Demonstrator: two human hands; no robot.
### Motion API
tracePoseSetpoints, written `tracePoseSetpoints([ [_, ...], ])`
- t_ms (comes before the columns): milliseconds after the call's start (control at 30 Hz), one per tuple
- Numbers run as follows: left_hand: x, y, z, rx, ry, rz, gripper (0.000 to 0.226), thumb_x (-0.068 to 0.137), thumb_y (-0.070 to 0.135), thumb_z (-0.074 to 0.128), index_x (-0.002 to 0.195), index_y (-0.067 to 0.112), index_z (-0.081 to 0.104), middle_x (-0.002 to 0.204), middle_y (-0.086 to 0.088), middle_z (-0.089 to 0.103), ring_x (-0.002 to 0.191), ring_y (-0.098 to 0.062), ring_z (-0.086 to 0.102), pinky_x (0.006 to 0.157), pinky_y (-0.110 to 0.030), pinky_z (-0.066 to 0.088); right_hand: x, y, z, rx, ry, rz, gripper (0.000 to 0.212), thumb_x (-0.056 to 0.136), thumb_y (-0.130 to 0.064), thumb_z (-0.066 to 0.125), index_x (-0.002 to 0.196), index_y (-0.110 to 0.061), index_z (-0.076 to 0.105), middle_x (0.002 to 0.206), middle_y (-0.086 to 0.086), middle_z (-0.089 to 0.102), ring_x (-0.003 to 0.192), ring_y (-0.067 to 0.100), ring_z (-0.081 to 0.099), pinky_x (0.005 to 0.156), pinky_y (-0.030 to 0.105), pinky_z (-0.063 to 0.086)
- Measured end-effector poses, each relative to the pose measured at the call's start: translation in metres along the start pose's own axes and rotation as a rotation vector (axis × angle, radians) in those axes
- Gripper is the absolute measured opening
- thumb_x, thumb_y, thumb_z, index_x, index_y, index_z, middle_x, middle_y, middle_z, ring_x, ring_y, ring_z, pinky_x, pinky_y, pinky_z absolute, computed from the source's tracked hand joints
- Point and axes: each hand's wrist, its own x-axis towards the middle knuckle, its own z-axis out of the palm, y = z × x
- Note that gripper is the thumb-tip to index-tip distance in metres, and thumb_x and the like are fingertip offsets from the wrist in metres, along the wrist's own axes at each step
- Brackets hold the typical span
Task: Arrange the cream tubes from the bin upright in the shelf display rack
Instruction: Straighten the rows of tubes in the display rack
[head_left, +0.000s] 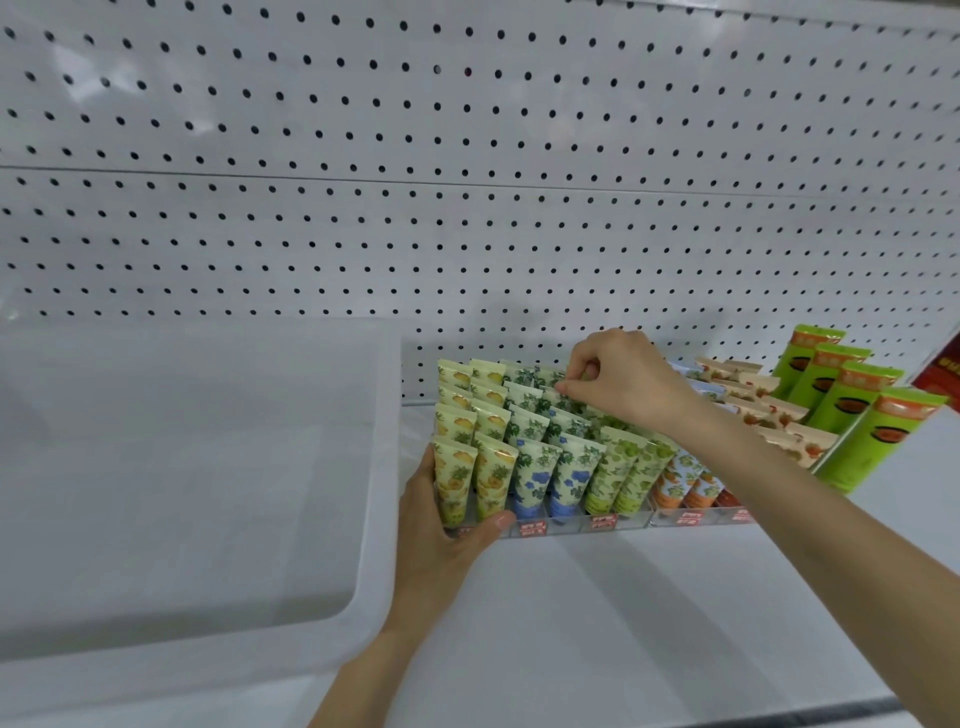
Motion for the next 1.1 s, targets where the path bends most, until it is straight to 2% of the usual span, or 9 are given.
tracePoseSetpoints([
  [400,0.001,-0.005,0.000,0.023,0.001,-0.014,0.066,0.072,0.011,0.080,0.129,0.021,0.047,0.115,0.018,0.060,0.102,0.015,0.054,0.073,-0.001,0.043,0.000,-0.001,-0.001,-0.001,-0.016,-0.016,0.015,0.084,-0.025,0.070,0.077,-0.012,0.068,0.057,-0.014,0.045,0.053,0.000,0.041,0.068,0.024,0.036],
  [533,0.000,-0.001,0.000,0.016,-0.002,-0.001,0.060,0.073,0.006,0.078,0.121,0.025,0.047,0.110,0.020,0.059,0.097,0.020,0.054,0.070,0.000,0.042,0.002,0.002,-0.001,0.023,-0.013,-0.016,0.017,0.083,-0.026,0.072,0.080,-0.010,0.071,0.055,-0.013,0.045,0.051,0.001,0.041,0.064,0.022,0.035],
  [633,0.000,0.000,0.000,0.013,-0.003,0.004,0.058,0.073,0.005,0.078,0.117,0.027,0.047,0.108,0.019,0.060,0.095,0.021,0.054,0.068,0.000,0.042,0.002,0.003,-0.001,0.021,-0.021,-0.009,0.017,0.083,-0.028,0.072,0.081,-0.010,0.072,0.054,-0.012,0.046,0.050,0.001,0.041,0.055,0.017,0.033],
  [800,0.001,-0.005,0.000,0.028,0.007,0.016,0.057,0.072,0.006,0.078,0.113,0.032,0.049,0.101,0.027,0.065,0.097,0.018,0.055,0.071,0.000,0.041,0.002,0.002,-0.001,0.012,-0.029,-0.021,0.017,0.084,-0.028,0.071,0.080,-0.011,0.072,0.055,-0.013,0.047,0.051,0.001,0.042,0.055,0.017,0.033],
  [967,0.000,-0.003,0.001,0.009,0.012,0.039,0.059,0.072,0.000,0.077,0.117,0.025,0.049,0.105,0.019,0.064,0.097,0.017,0.056,0.071,-0.001,0.042,-0.002,0.008,-0.021,0.091,0.030,-0.011,0.012,0.084,-0.024,0.070,0.083,-0.012,0.073,0.058,0.001,0.051,0.049,0.008,0.041,0.049,0.013,0.032],
  [1067,0.000,-0.003,0.001,0.032,0.010,0.052,0.059,0.072,0.001,0.077,0.109,0.036,0.047,0.099,0.033,0.063,0.096,0.020,0.054,0.070,0.001,0.040,-0.011,0.021,-0.041,0.142,0.074,-0.004,0.007,0.084,-0.022,0.070,0.083,-0.015,0.073,0.065,0.008,0.057,0.051,0.011,0.044,0.048,0.008,0.034],
  [1100,0.000,-0.004,0.002,0.042,0.014,0.048,0.060,0.072,0.004,0.078,0.107,0.040,0.046,0.100,0.032,0.063,0.096,0.021,0.053,0.071,0.002,0.040,-0.014,0.026,-0.047,0.134,0.079,-0.007,0.007,0.084,-0.022,0.070,0.083,-0.016,0.073,0.065,0.009,0.058,0.051,0.011,0.045,0.048,0.007,0.034],
])
